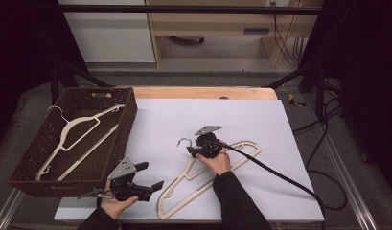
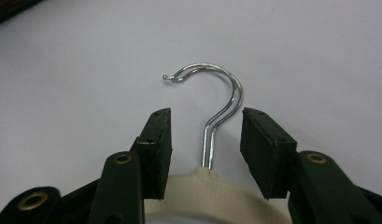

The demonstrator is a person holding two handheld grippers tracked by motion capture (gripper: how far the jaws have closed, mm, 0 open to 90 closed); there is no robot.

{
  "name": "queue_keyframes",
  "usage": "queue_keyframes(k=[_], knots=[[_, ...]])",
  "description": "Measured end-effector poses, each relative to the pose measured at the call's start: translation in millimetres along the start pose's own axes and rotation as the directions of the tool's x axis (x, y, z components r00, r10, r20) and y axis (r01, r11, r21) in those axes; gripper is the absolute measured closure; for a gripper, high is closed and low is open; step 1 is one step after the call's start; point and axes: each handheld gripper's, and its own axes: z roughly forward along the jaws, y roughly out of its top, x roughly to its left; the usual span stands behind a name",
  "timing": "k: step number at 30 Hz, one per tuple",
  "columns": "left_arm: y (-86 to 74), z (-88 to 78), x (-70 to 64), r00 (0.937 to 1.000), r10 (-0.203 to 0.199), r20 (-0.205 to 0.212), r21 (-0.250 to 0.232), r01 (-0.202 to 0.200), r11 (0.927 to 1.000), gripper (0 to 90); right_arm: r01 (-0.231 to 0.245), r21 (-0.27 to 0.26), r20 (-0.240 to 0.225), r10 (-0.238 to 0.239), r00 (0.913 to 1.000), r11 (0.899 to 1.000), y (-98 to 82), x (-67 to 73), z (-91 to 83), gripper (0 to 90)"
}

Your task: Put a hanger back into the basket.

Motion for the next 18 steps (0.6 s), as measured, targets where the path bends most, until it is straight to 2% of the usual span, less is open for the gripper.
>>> queue_keyframes(k=[3, 6, 13, 15, 18], knots=[[0.0, -0.1, 0.1, 1.0000, 0.000, -0.001, 0.000, 0.000, 1.0000, 7.9, 0.018, 0.013, -0.002, -0.018, 0.9998, 1.000, -1.0, 1.1, 3.1, 57.8], [-0.1, -0.4, 0.3, 1.0000, -0.001, -0.001, -0.001, 0.001, 1.0000, 7.8, 0.028, 0.022, 0.027, -0.029, 0.9992, 0.999, -1.6, 3.3, 8.2, 65.1], [-0.2, 0.4, -0.1, 1.0000, -0.001, 0.000, 0.002, 0.001, 1.0000, 7.8, 0.034, 0.042, 0.052, -0.036, 0.9980, 0.999, -3.6, 1.3, 11.5, 78.2], [-0.3, 0.4, 0.0, 1.0000, -0.001, 0.000, 0.003, 0.001, 1.0000, 7.8, 0.031, 0.042, 0.049, -0.033, 0.9983, 0.999, -3.5, 1.1, 11.4, 79.5], [-0.3, 0.7, -0.4, 1.0000, -0.002, 0.001, 0.004, 0.002, 1.0000, 7.8, 0.007, 0.050, 0.045, -0.009, 0.9989, 0.999, -2.9, 1.8, 11.0, 86.1]])
